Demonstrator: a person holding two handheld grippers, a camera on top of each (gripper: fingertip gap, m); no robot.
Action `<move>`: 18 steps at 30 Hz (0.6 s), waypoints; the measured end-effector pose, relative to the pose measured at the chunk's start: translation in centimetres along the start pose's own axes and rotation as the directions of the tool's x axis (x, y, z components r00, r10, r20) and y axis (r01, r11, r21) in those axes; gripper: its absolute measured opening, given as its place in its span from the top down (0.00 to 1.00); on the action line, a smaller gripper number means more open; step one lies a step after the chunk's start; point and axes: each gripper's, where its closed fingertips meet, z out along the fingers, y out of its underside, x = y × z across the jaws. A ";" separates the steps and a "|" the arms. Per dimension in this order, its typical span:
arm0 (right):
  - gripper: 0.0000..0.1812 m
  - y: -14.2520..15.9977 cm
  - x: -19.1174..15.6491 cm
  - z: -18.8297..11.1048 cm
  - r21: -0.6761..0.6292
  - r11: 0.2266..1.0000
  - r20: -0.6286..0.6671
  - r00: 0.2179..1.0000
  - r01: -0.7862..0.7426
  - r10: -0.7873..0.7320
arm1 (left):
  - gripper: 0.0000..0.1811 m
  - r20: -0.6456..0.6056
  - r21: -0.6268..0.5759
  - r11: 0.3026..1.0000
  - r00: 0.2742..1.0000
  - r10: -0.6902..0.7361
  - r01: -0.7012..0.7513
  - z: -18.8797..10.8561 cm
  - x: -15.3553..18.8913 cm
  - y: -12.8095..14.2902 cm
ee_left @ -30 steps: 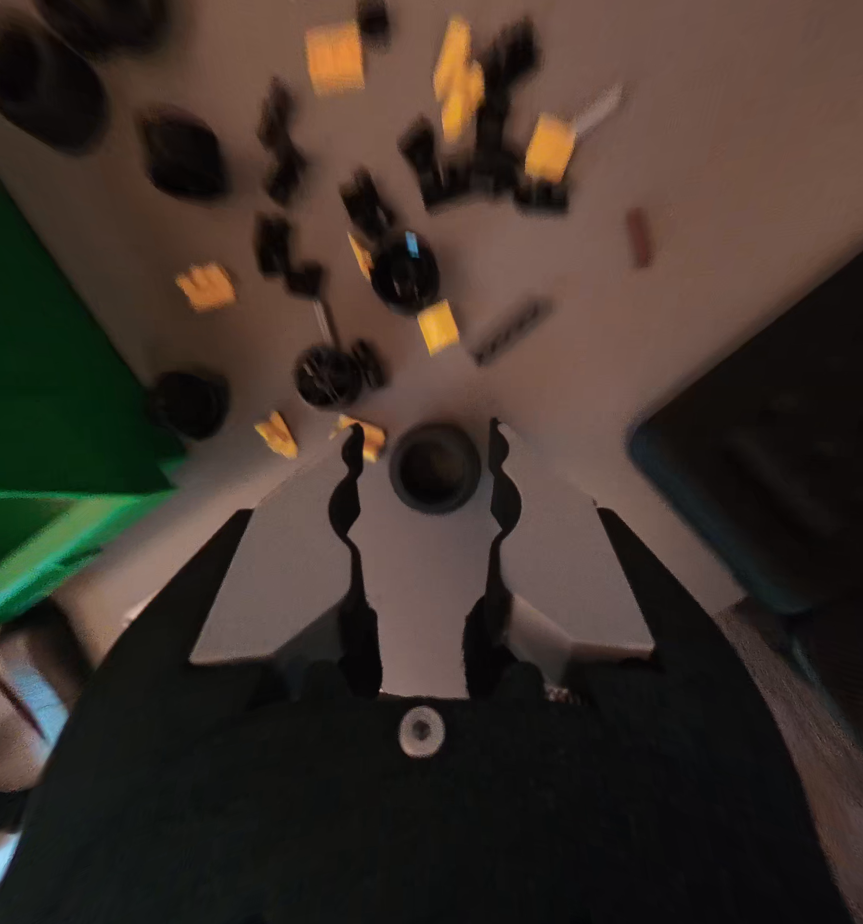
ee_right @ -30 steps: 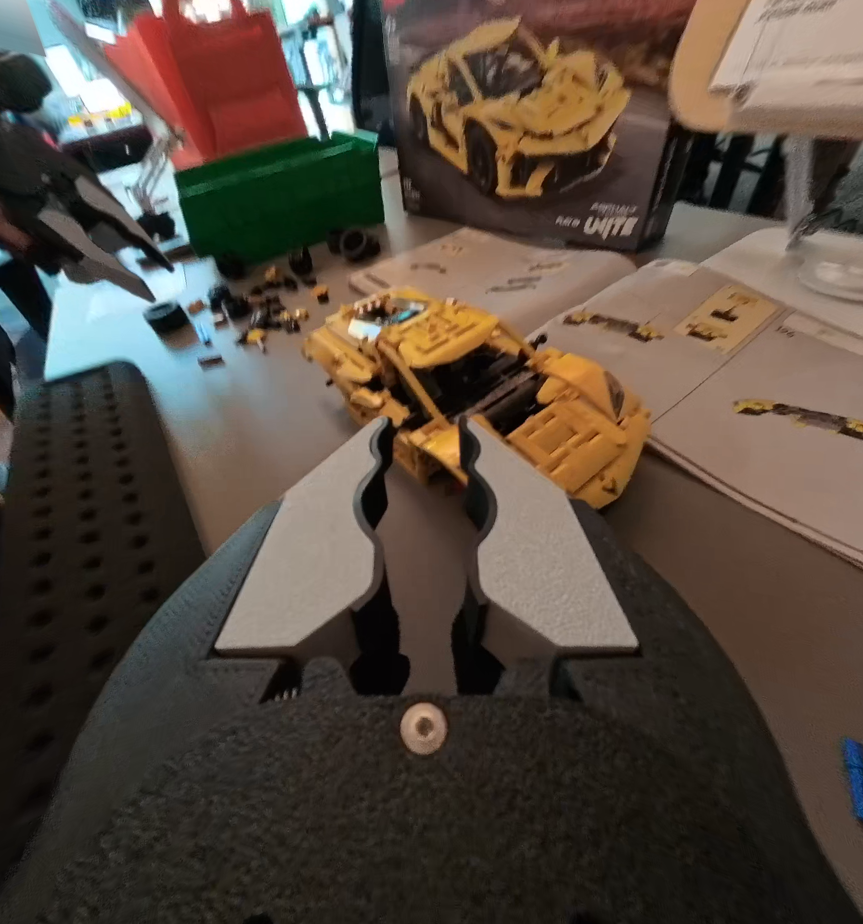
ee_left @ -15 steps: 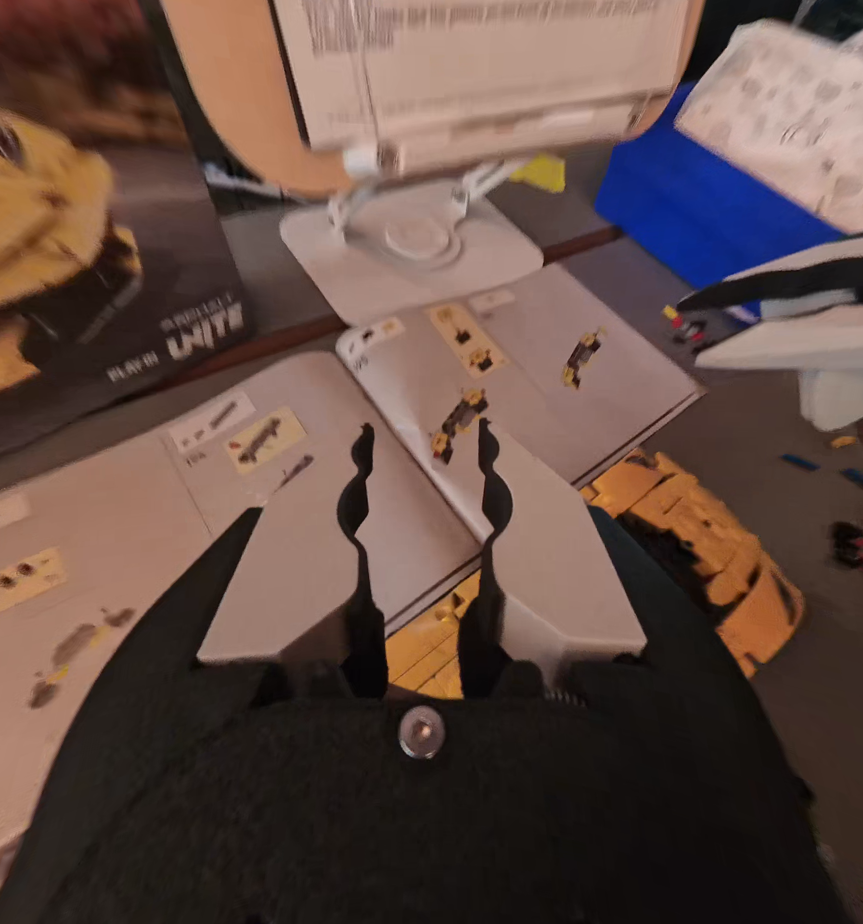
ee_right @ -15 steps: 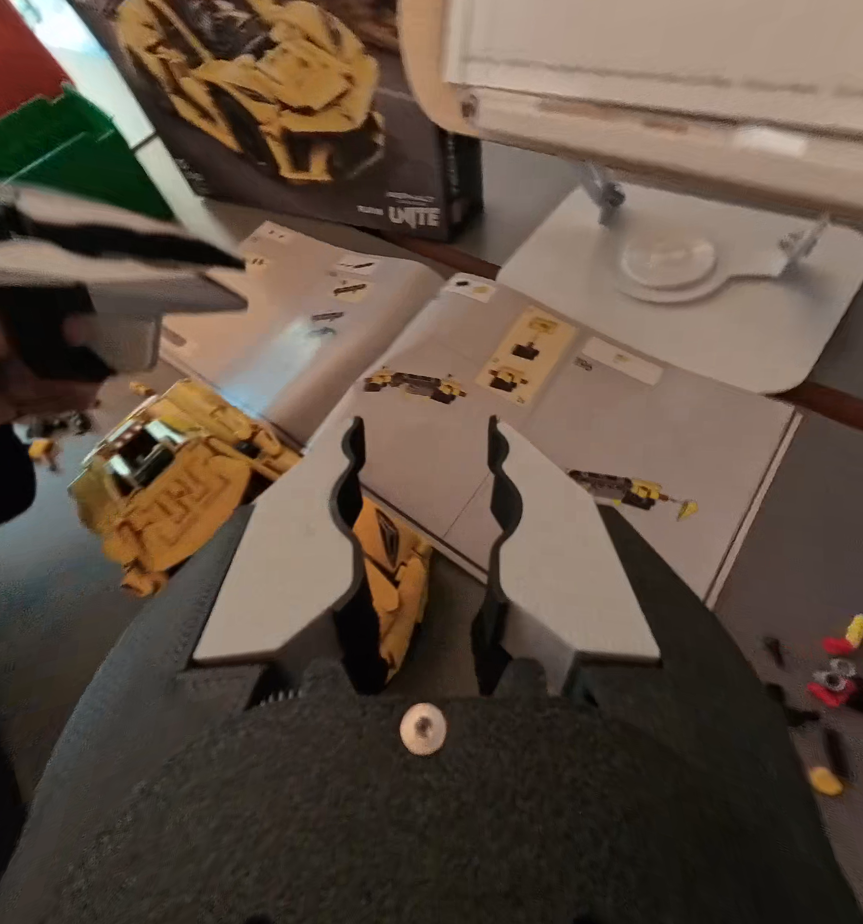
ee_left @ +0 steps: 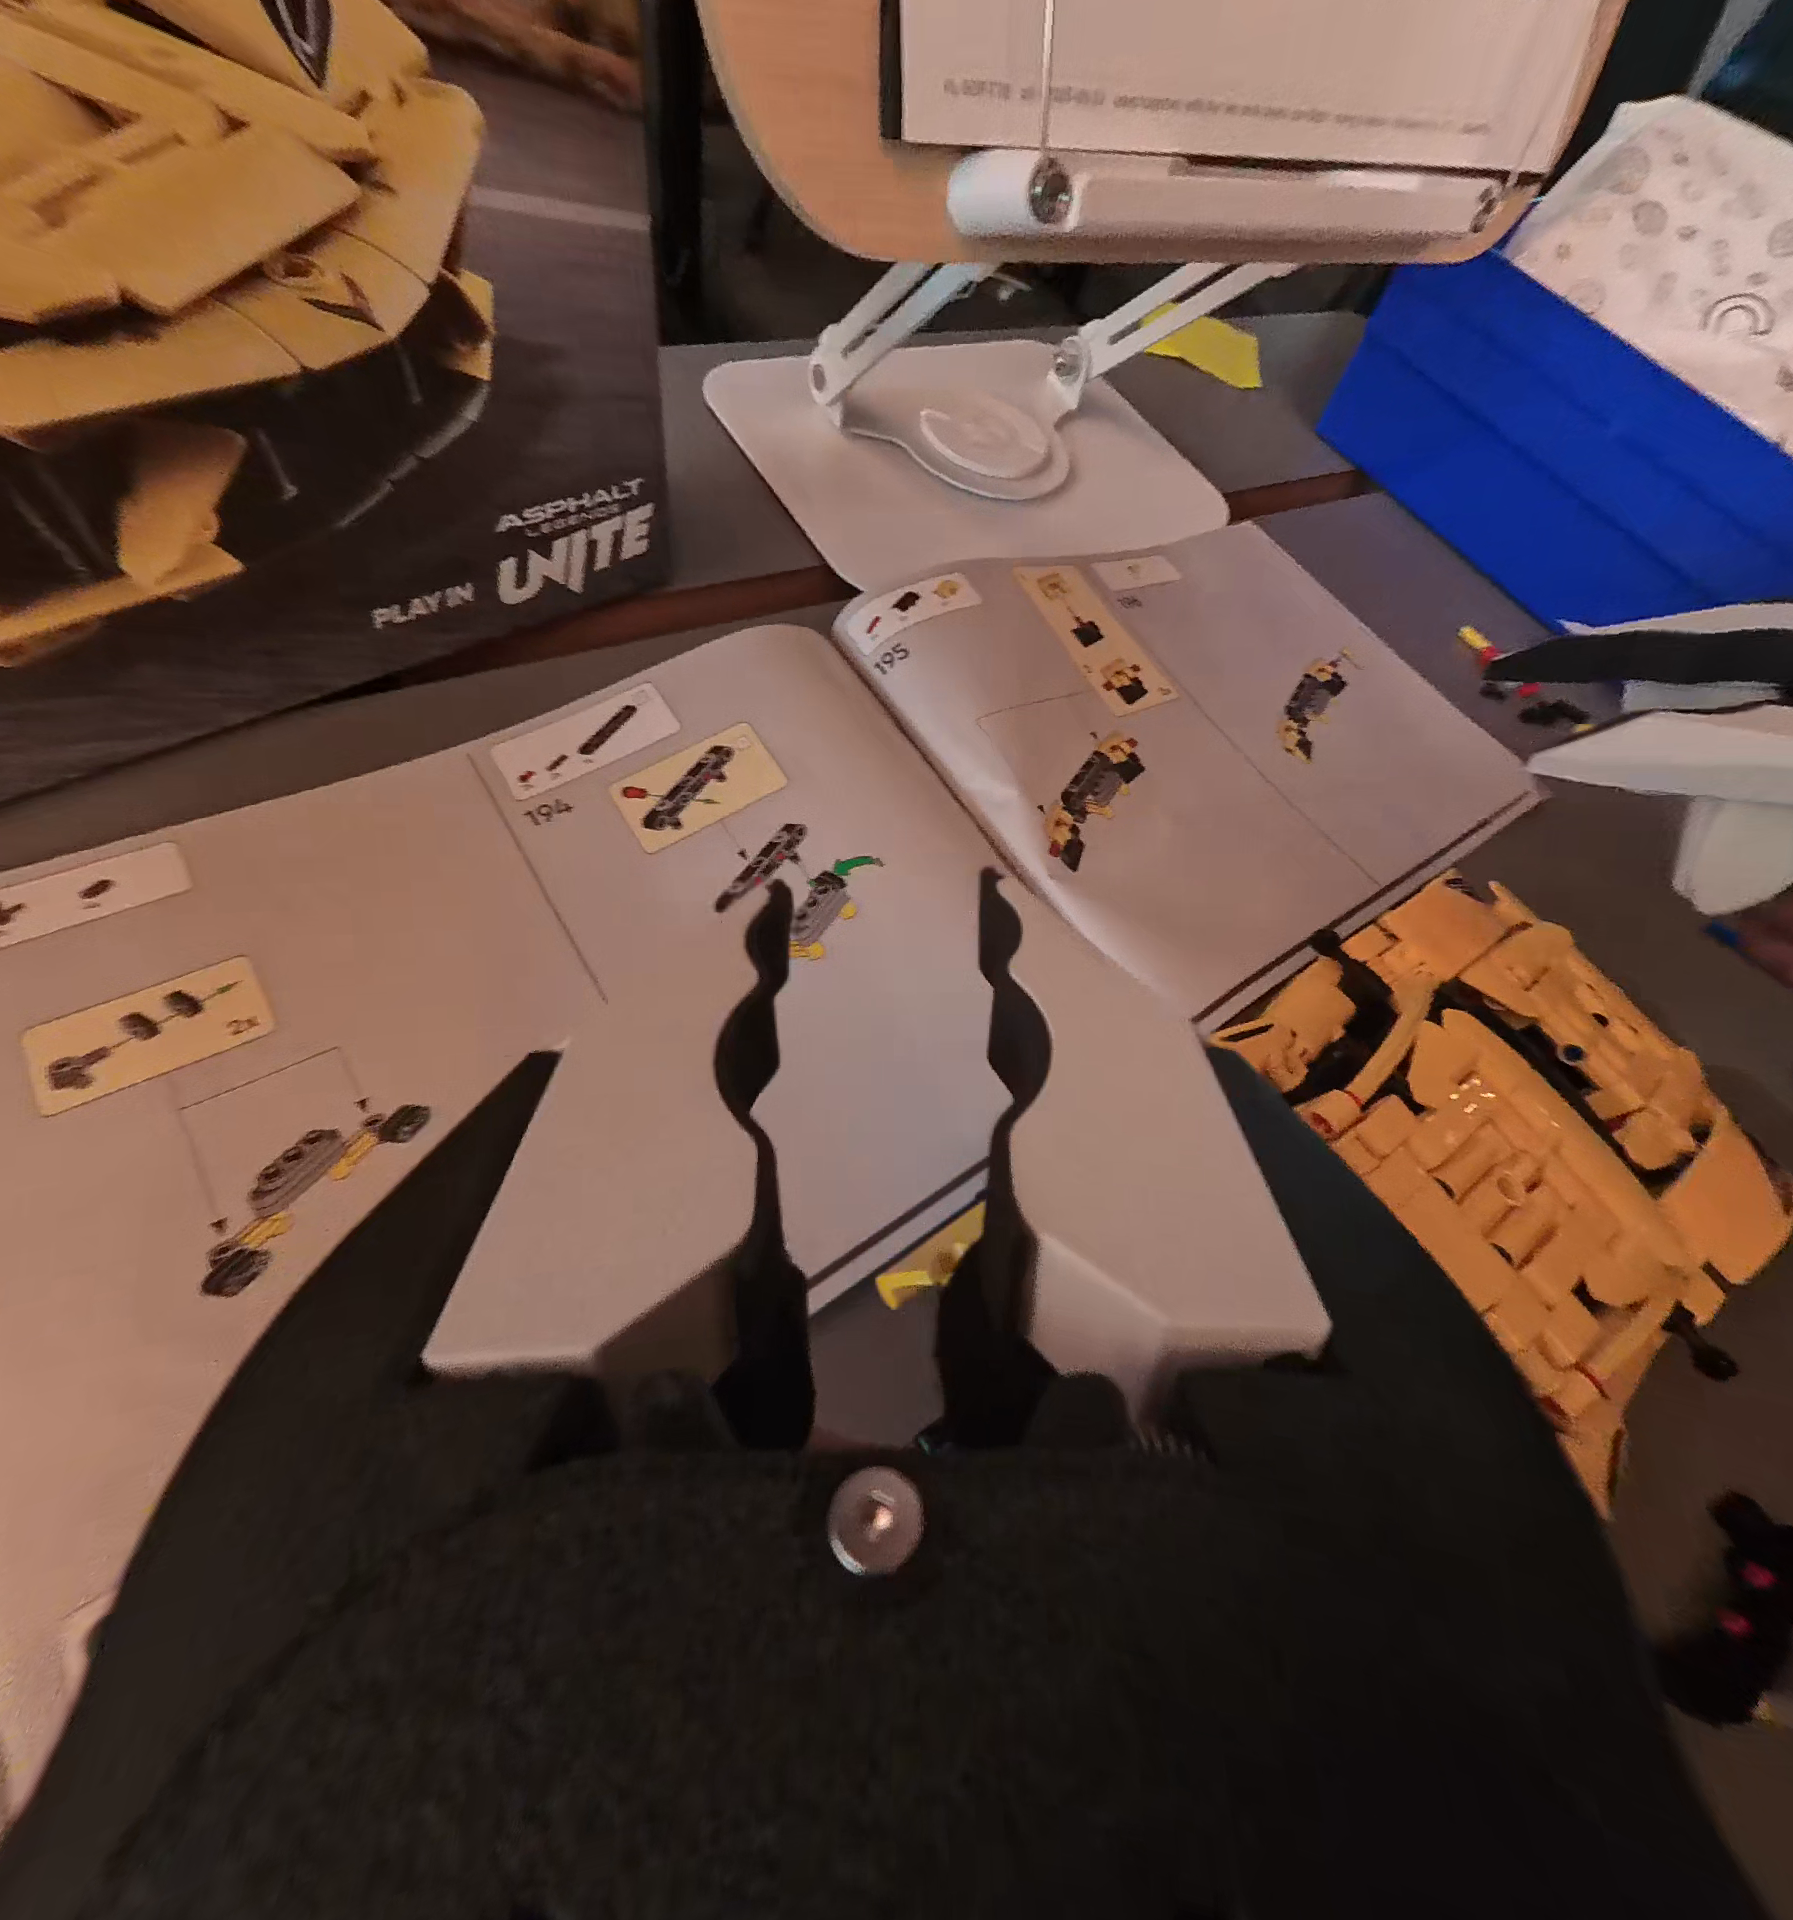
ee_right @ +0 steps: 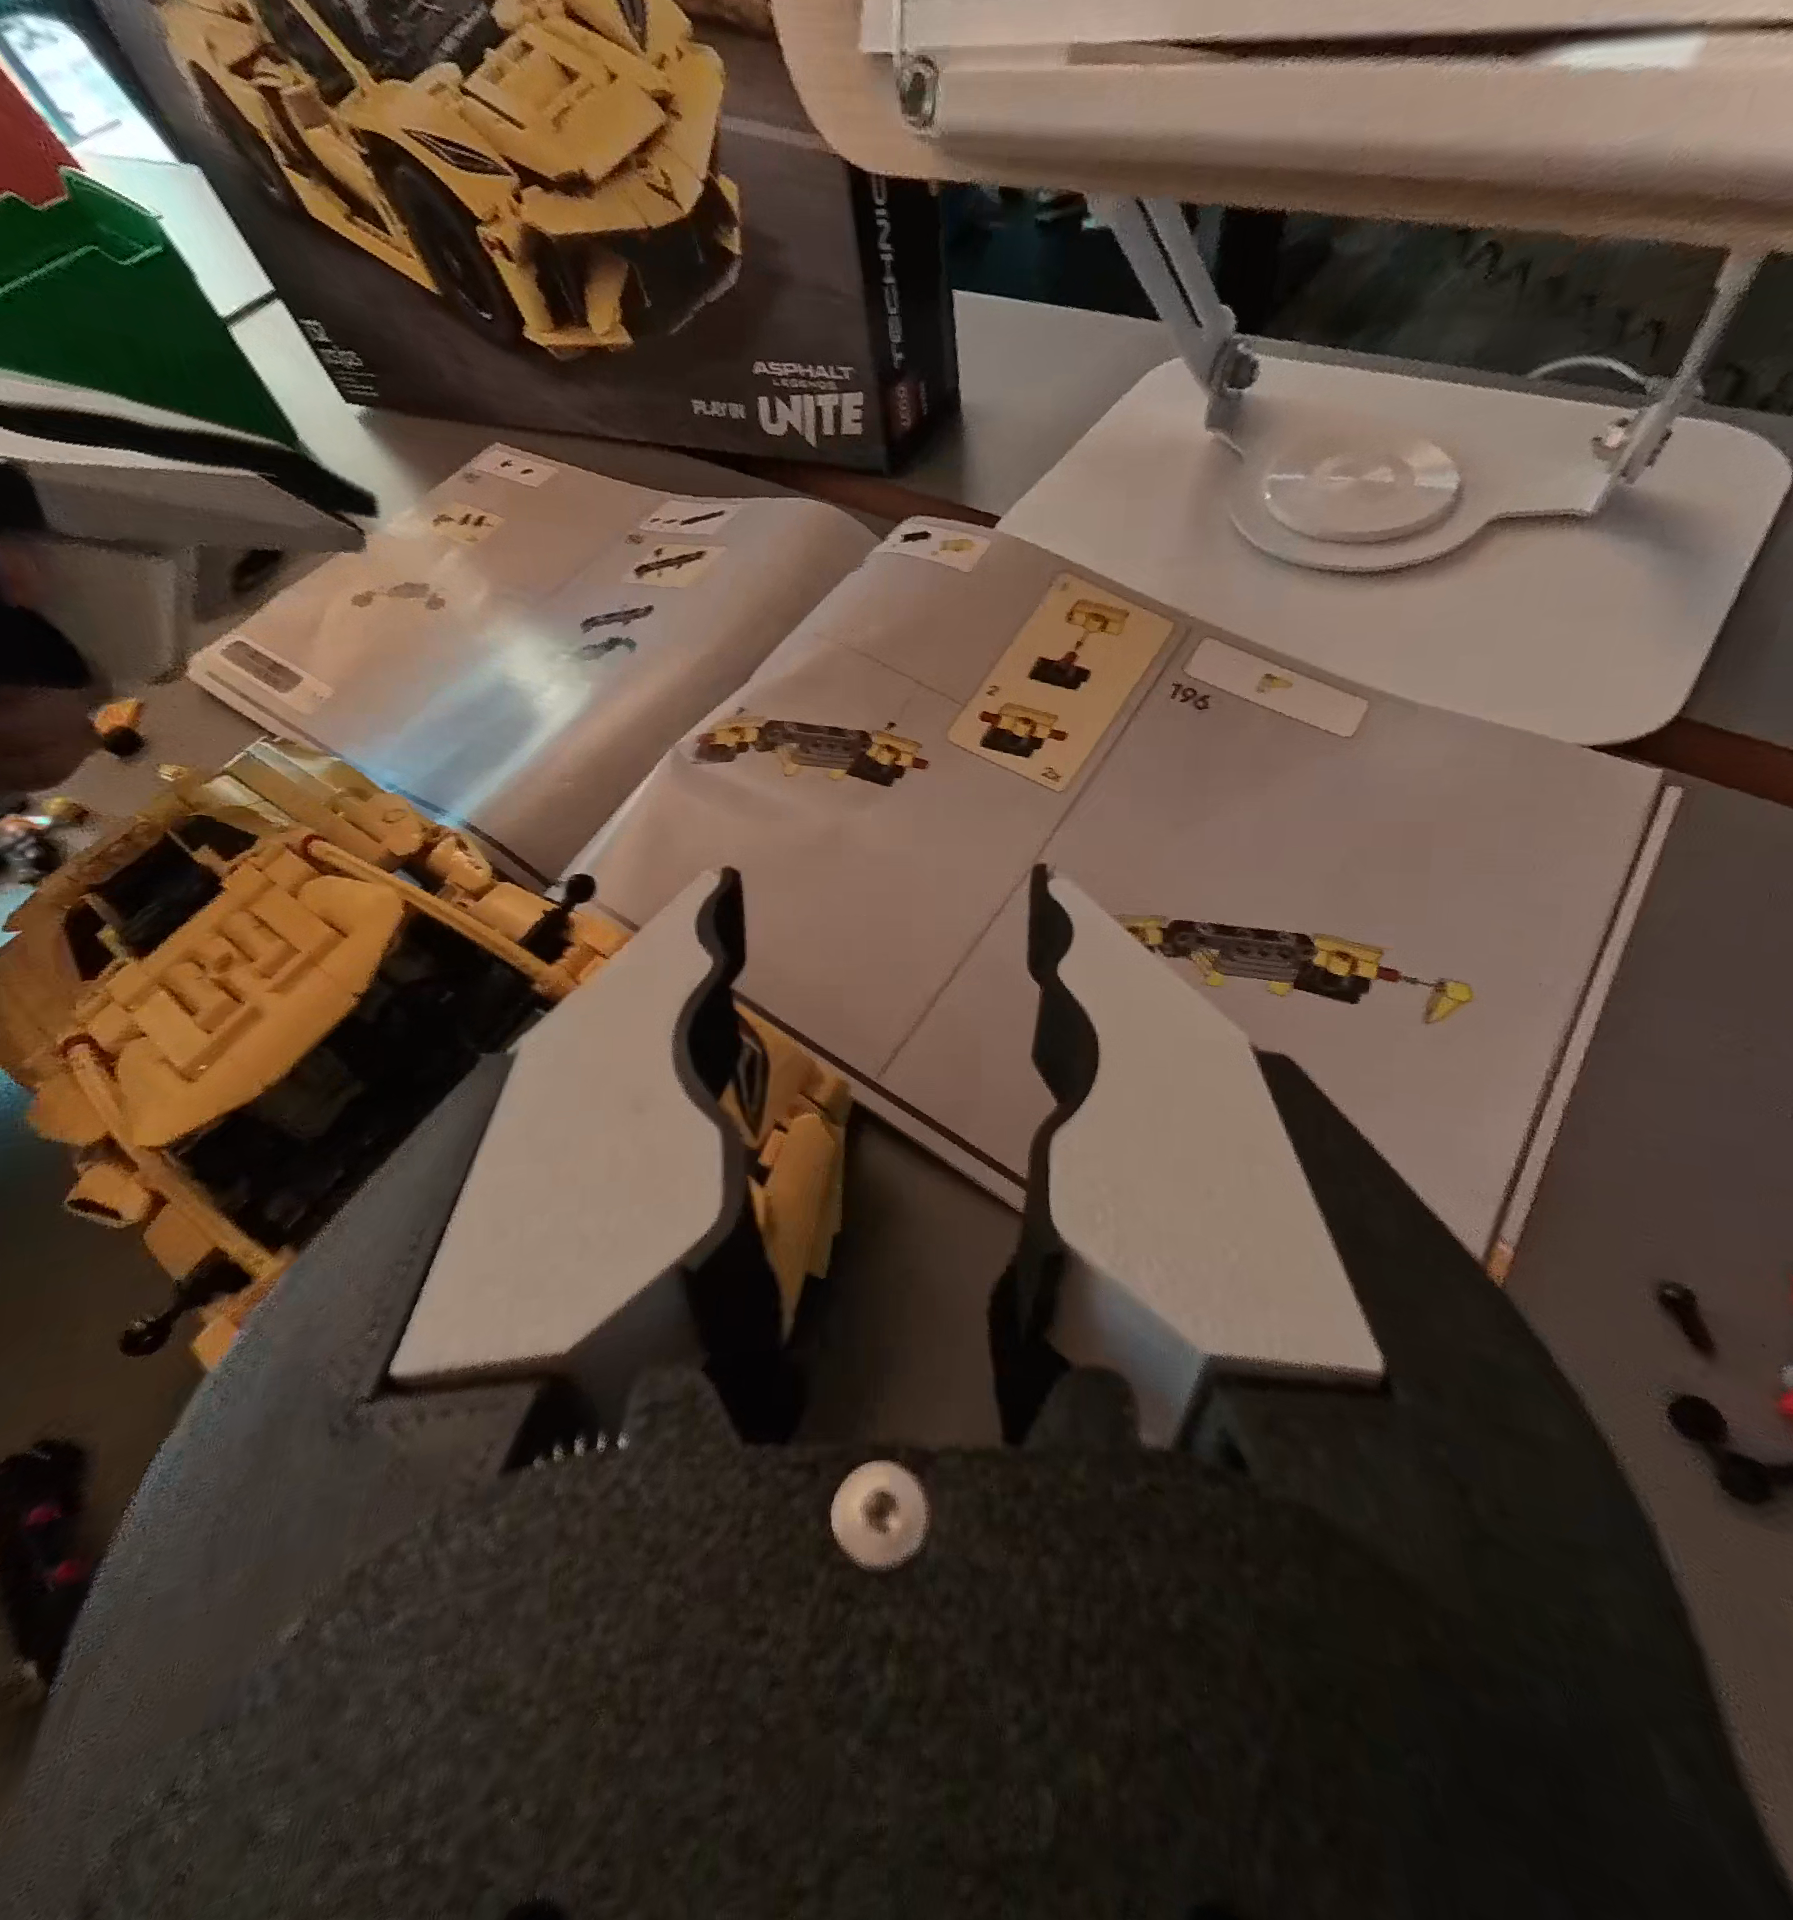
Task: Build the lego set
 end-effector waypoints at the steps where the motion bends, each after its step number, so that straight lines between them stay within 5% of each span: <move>1: 0.70 -0.2 -0.3 0.0 0.007 1.000 0.007 1.000 0.009 -0.009 | 0.83 -0.018 0.013 1.000 1.000 -0.003 0.003 -0.1 0.2 -0.1; 8: 0.69 0.6 0.5 0.1 -0.025 1.000 -0.018 1.000 0.010 -0.011 | 0.84 -0.106 0.012 1.000 0.994 0.010 -0.008 0.0 1.9 0.0; 18: 0.69 0.8 1.1 0.1 -0.051 0.999 -0.070 0.997 0.008 -0.012 | 0.84 -0.073 -0.008 0.999 0.997 0.035 -0.035 0.3 1.5 0.8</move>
